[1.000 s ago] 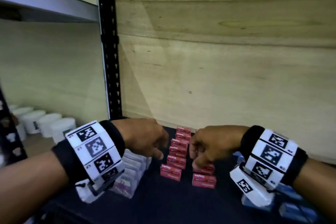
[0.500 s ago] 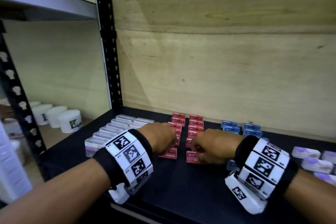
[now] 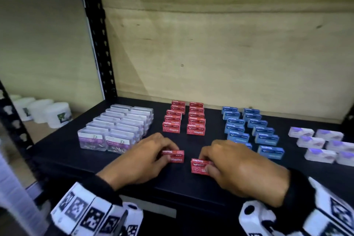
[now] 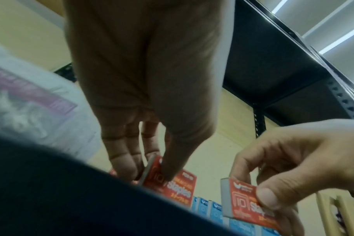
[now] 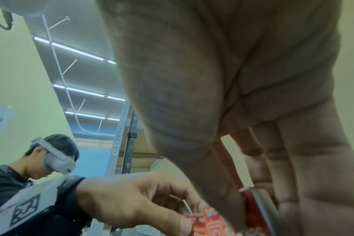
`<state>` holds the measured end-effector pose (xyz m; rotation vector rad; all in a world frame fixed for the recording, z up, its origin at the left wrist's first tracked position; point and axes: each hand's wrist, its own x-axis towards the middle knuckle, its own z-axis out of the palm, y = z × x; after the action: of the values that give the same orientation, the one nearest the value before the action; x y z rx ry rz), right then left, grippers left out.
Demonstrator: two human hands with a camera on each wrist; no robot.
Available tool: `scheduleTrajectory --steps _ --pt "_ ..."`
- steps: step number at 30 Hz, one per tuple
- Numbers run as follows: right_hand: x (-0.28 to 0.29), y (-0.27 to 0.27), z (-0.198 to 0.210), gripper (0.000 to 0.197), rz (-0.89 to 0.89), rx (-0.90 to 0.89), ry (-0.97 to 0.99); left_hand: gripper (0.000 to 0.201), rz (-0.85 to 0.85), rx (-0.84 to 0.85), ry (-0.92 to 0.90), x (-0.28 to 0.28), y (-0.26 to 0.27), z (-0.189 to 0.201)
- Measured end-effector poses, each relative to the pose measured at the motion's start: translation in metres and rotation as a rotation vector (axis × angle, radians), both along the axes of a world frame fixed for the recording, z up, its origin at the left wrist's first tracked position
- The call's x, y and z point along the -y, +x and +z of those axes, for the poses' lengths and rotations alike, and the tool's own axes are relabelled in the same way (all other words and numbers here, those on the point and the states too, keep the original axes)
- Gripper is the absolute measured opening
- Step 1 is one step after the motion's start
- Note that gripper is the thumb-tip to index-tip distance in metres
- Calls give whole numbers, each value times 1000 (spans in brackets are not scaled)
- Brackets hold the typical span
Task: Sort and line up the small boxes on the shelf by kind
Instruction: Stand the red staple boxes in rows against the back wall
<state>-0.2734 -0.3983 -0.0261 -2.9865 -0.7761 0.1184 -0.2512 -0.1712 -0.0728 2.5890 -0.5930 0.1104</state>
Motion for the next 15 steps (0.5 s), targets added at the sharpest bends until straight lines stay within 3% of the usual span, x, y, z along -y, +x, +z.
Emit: scheduleTrajectory --steps 6,15 --pt "-5 -11 -24 24 -131 22 177 19 -66 -42 -286 1 -7 -21" --pt "-3 -9 -58 20 -133 71 553 20 -9 -13 -436 -6 -13 -32"
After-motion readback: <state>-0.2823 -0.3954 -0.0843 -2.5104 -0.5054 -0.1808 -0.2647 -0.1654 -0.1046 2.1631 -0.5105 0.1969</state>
